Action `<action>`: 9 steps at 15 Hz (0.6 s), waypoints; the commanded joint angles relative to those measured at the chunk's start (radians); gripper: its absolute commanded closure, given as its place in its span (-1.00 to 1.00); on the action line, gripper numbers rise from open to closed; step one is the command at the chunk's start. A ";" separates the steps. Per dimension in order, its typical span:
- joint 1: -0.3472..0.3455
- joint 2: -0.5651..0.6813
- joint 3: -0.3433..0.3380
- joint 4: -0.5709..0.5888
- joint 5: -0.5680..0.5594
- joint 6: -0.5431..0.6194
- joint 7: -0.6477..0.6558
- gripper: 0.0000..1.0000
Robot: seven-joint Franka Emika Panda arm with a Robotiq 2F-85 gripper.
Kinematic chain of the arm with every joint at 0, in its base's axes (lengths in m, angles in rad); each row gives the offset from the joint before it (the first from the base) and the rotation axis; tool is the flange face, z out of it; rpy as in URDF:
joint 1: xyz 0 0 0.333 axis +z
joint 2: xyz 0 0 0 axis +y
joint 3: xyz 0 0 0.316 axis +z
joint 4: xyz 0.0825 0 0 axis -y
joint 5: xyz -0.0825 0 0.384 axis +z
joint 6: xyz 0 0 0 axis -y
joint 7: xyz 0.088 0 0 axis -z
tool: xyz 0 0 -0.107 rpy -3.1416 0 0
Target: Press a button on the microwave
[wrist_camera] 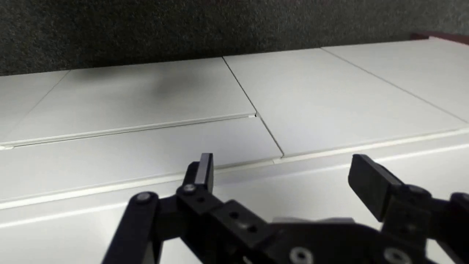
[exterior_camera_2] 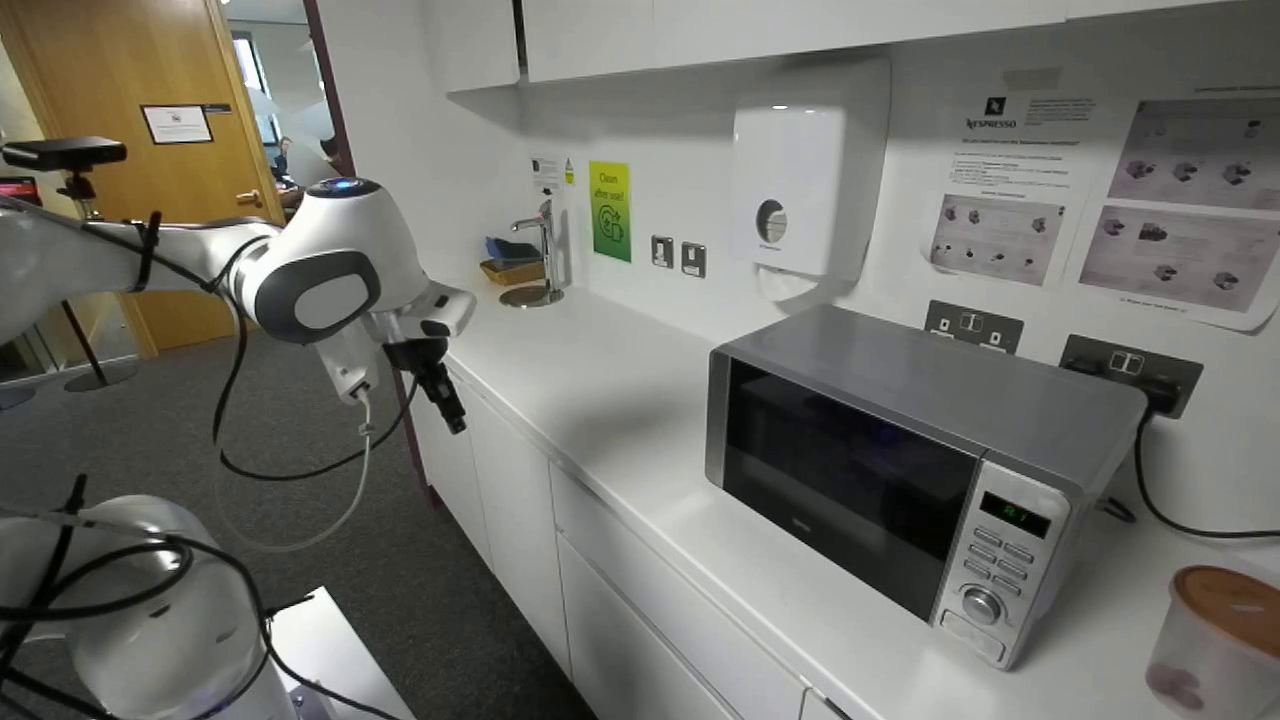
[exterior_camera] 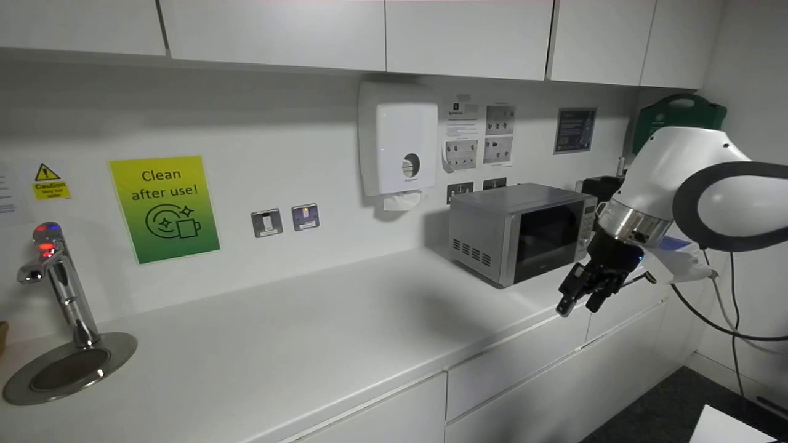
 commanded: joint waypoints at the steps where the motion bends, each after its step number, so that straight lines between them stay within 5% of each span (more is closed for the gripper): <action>1: -0.065 0.001 -0.059 0.018 0.042 0.075 0.026 -1.00; 9: -0.209 0.030 -0.151 0.054 0.080 0.292 0.102 -1.00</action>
